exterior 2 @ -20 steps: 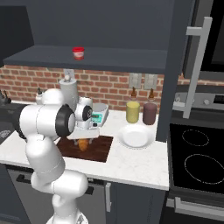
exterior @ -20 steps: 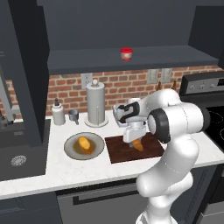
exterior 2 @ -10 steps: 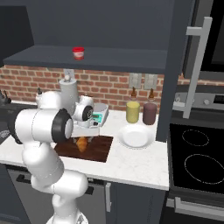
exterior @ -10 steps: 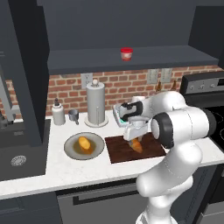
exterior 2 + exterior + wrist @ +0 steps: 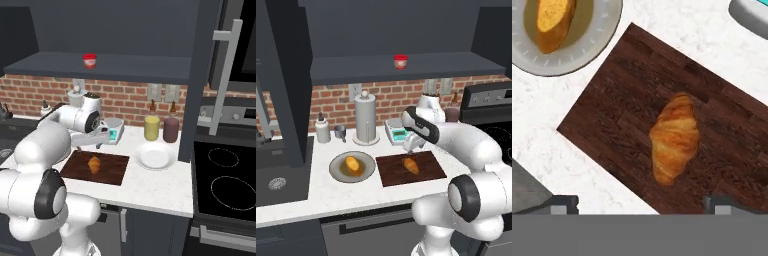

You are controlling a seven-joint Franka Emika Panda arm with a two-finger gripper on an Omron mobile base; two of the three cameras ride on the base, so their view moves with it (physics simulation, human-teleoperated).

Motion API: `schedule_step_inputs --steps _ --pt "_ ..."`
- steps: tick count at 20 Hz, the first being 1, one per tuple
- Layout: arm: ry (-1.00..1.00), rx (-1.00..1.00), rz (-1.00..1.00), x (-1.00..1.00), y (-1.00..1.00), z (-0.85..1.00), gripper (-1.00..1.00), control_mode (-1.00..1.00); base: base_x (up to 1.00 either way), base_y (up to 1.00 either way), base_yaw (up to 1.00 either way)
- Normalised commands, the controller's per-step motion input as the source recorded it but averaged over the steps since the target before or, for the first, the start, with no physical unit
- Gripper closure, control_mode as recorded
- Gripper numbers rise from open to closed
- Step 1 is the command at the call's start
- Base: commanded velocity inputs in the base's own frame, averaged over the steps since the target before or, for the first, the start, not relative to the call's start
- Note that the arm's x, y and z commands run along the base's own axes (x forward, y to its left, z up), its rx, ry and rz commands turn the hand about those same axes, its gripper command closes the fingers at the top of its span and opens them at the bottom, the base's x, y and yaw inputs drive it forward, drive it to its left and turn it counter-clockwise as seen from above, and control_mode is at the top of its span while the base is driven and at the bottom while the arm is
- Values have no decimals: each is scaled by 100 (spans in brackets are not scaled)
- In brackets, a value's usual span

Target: From the different types of pastries on the counter, select a croissant and place it on the cutting board. Then retrieve a jar of jam from the cabinet and place it alongside the croissant on the cutting board.

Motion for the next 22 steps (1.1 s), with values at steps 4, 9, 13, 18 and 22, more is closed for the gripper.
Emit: schedule_step_inputs --steps 4,9,13,18,22 --pt "-37 5 6 -97 -10 0 -100 -100 0 0 0" --pt "-36 12 2 -67 -14 81 -100 -100 0 0 0" --pt "-16 5 -4 -21 0 100 -100 -100 0 0 0" --pt "-13 4 -10 -9 0 100 -100 -100 0 0 0" --pt "-9 2 -13 0 0 100 -100 -100 0 0 0"
